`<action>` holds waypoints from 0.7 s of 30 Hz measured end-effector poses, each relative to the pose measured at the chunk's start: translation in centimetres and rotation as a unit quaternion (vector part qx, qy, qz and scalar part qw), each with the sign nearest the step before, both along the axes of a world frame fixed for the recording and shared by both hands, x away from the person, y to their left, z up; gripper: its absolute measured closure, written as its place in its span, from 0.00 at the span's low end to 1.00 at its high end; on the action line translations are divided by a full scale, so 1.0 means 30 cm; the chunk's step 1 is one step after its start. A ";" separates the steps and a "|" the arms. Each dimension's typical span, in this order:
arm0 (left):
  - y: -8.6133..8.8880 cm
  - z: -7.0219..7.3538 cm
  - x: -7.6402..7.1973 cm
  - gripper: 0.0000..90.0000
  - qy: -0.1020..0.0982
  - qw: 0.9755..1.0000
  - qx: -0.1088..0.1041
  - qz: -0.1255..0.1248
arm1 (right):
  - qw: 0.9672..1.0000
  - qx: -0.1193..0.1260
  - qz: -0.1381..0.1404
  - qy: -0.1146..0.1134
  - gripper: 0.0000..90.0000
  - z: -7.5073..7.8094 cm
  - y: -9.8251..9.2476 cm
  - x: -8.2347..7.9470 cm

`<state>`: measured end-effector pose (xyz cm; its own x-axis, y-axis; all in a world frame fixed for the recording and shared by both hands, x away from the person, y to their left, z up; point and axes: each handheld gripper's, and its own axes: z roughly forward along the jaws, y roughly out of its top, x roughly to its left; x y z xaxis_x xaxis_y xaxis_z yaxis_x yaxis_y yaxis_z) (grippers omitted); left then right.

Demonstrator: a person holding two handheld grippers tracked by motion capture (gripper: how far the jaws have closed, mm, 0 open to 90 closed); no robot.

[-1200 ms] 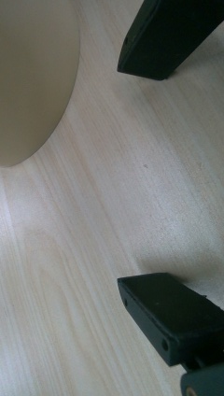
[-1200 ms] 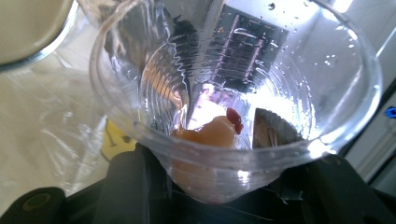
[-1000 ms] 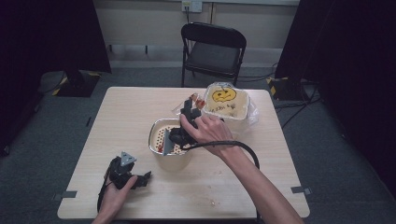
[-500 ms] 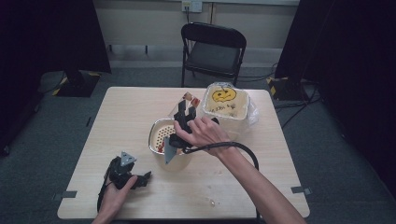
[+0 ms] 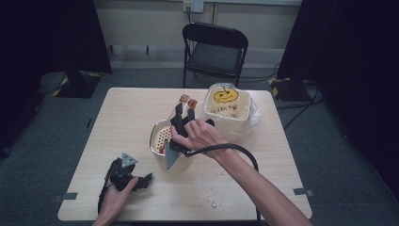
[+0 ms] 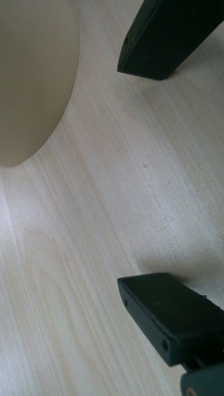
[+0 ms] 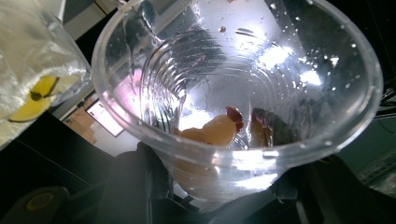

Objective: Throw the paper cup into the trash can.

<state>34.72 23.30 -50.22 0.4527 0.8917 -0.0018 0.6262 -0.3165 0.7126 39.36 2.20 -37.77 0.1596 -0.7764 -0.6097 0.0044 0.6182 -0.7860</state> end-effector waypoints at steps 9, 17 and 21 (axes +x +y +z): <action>0.000 0.000 0.000 0.00 0.000 1.000 0.000 0.000 | 1.000 -0.009 -0.004 -0.001 0.59 0.003 -0.007 -0.003; 0.000 0.000 0.000 0.00 0.000 1.000 0.000 0.000 | 1.000 -0.023 0.014 -0.014 0.60 -0.006 -0.010 -0.017; 0.000 0.000 0.000 0.00 0.000 1.000 0.000 0.000 | 1.000 -0.012 -0.007 -0.009 0.60 0.005 -0.006 -0.004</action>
<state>34.72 23.31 -50.22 0.4531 0.8915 -0.0020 0.6261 -0.3166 0.7126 39.24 2.02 -37.63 0.1587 -0.7932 -0.5879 0.0277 0.5988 -0.8004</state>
